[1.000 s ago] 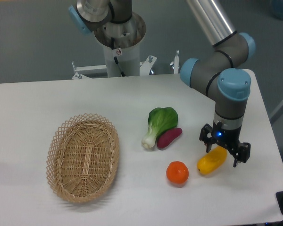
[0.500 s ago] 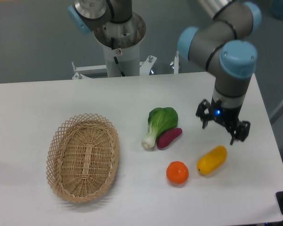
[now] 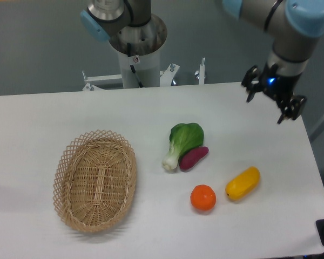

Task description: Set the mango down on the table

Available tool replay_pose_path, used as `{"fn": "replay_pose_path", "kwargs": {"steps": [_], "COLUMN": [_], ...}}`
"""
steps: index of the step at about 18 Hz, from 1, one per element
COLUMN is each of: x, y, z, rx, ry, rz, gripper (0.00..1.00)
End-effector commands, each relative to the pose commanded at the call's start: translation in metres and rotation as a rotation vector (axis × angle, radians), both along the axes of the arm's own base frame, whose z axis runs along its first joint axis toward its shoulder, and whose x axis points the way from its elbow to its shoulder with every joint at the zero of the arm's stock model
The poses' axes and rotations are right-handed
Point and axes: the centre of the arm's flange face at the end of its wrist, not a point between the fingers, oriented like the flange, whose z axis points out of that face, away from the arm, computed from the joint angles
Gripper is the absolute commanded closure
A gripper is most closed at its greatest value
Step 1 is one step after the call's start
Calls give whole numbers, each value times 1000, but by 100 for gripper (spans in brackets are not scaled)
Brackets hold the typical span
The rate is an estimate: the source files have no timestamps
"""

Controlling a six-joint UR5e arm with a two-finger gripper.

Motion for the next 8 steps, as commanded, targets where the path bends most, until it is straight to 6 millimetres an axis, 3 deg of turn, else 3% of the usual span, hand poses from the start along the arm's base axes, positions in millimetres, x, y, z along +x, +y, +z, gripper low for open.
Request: {"fn": "replay_pose_path", "kwargs": {"steps": [8], "x": [-1], "y": [-4], "z": [2], "rx": [20], "ry": [-4], "rz": [19], "gripper": [0]}}
